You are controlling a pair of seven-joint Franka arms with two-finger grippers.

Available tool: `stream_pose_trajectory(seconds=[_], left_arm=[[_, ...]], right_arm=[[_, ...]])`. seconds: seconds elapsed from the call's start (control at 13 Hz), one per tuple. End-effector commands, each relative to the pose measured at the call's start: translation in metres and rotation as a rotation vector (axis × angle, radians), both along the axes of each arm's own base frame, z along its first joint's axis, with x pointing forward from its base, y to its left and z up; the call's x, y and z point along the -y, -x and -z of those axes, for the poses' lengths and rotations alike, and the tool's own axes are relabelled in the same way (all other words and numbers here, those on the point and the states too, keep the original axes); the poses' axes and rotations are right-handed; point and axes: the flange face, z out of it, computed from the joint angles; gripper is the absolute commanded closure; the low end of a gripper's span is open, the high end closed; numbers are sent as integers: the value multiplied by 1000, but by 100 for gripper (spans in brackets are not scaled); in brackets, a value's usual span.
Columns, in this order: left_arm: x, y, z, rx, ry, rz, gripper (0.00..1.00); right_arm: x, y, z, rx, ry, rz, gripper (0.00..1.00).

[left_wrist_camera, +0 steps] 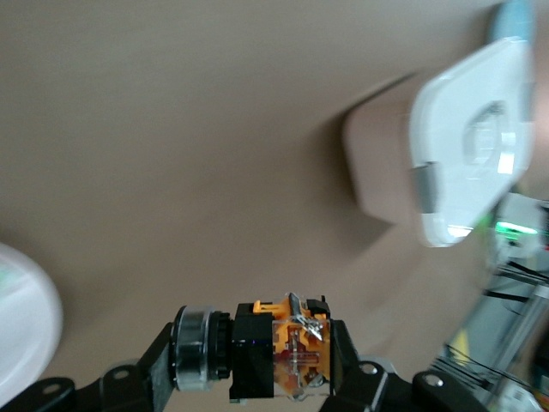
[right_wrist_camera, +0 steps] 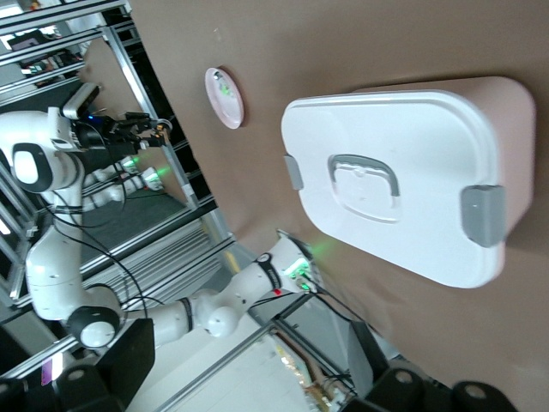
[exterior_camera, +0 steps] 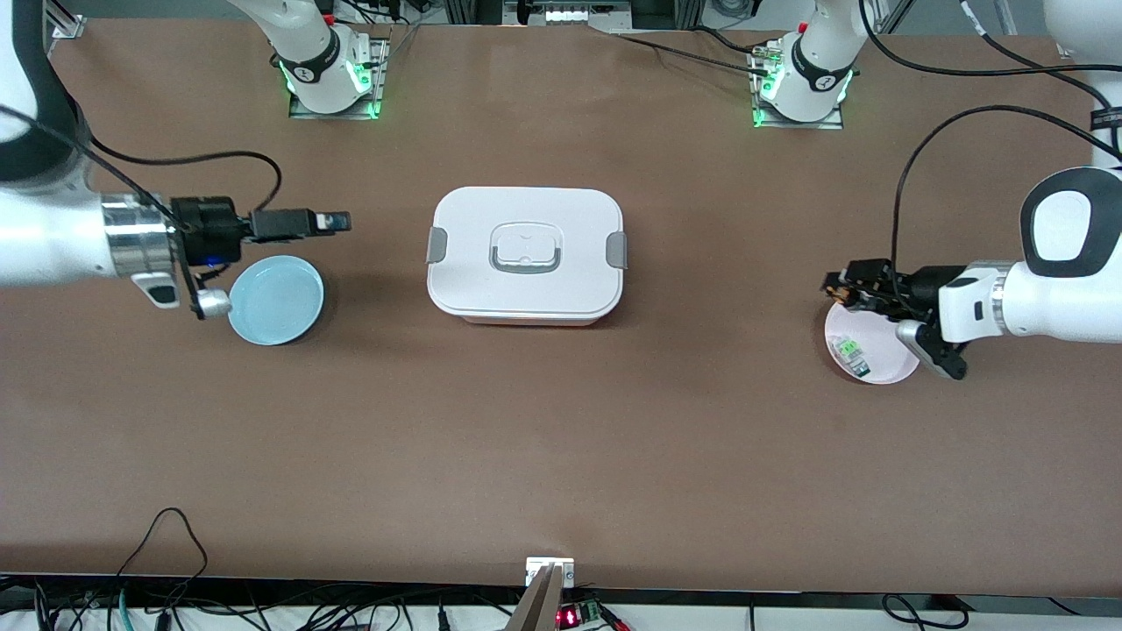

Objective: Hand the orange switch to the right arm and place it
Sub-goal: 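Lift the switch with the left gripper while the right gripper approaches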

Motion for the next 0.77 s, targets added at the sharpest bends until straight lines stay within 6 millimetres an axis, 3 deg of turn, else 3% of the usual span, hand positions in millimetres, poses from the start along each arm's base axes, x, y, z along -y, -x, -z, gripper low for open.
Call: stream_pose_trajectory(seconds=[0.0,0.23,0.54,0.69], left_arm=[[28,-4,8,47,257,78,98],[101,-7,28,117,539,170,96],[179,-20,31,359,769,131,96],[234,-16,37,492,930,81,97]], right_arm=[[-37,-4,-1,11,-47,18,0],[-86,7,12,-43,-131,44,0],[-115,10,15,-108,-110,112,1],[-130,13,21,-126,-100,114,1]])
